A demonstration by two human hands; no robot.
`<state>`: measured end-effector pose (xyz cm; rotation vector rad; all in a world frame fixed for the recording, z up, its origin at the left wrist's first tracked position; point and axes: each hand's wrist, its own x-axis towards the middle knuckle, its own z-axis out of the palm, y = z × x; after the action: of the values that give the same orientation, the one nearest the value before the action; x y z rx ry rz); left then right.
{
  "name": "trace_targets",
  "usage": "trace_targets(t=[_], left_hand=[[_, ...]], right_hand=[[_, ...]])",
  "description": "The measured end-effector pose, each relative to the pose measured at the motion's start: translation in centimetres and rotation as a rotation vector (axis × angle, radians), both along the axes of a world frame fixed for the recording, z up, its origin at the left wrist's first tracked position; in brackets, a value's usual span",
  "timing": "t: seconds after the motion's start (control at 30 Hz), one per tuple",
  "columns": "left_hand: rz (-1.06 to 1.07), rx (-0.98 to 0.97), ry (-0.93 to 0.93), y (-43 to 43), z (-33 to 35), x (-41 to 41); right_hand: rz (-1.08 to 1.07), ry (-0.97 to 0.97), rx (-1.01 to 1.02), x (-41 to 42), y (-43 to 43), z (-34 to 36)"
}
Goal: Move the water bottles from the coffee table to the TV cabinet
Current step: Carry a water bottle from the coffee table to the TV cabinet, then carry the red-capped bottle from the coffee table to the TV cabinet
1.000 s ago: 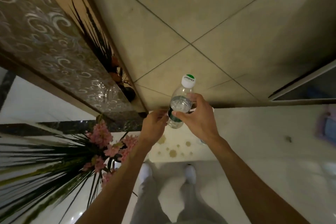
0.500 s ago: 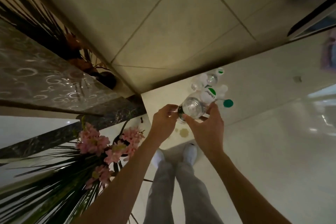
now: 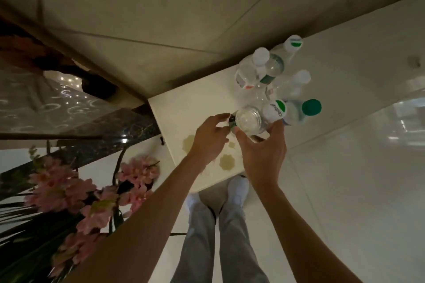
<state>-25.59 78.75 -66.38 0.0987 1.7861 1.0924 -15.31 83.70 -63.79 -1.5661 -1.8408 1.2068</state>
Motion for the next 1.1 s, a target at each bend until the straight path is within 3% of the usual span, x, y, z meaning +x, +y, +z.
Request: trace_targets(t=[0.47, 1.1], left_hand=[[-0.084, 0.017, 0.077, 5.4, -6.7, -2.3], [-0.165, -0.068, 0.184, 7.4, -6.2, -2.3]], right_hand=[[-0.175, 0.075, 0.085, -3.6, 2.1, -8.3], [-0.21, 0.077, 0.017, -4.0, 3.2, -7.6]])
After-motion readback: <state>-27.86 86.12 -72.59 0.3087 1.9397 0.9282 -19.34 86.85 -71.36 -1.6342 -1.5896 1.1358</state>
